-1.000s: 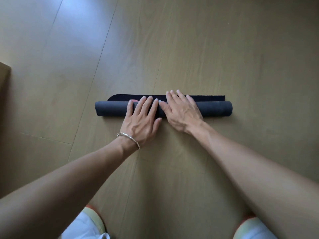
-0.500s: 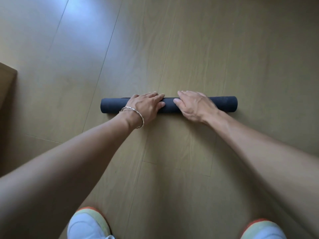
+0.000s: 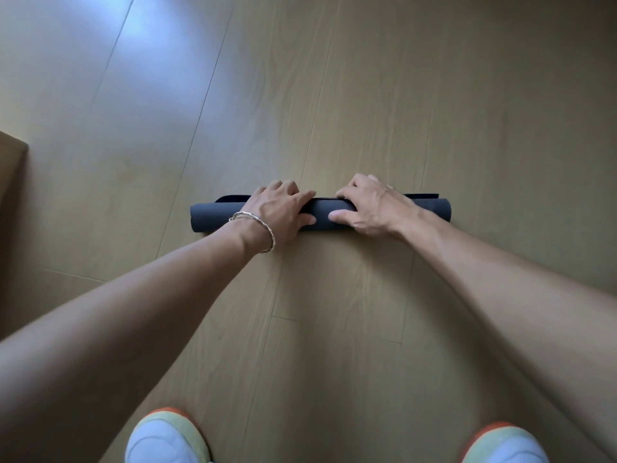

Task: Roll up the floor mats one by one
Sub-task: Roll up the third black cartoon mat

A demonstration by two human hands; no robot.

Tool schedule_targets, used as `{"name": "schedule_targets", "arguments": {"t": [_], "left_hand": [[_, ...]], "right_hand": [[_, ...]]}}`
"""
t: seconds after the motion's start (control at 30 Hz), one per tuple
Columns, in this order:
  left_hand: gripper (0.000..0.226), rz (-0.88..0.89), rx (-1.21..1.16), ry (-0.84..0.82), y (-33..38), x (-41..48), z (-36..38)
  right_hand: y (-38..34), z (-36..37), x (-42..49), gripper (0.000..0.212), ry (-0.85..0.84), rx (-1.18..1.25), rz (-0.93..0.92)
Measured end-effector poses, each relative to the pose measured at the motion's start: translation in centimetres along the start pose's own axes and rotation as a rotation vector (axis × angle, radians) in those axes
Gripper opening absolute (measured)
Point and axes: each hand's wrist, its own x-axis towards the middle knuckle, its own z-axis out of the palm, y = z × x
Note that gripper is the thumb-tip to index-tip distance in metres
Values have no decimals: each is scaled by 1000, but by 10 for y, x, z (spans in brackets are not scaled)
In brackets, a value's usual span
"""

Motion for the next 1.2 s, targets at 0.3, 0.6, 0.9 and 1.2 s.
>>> {"name": "schedule_targets", "arguments": {"t": [0.3, 0.6, 0.9, 1.2], "left_hand": [[53, 55, 92, -98, 11, -9, -13], [59, 78, 221, -99, 19, -7, -33], [64, 68, 337, 172, 12, 26, -144], [59, 67, 465, 410, -6, 31, -263]], "right_hand": [[20, 11, -26, 66, 0, -168, -73], [13, -6, -31, 59, 99, -231, -74], [6, -124, -22, 56, 350, -251, -49], [-19, -232, -16, 58, 595, -333, -49]]}}
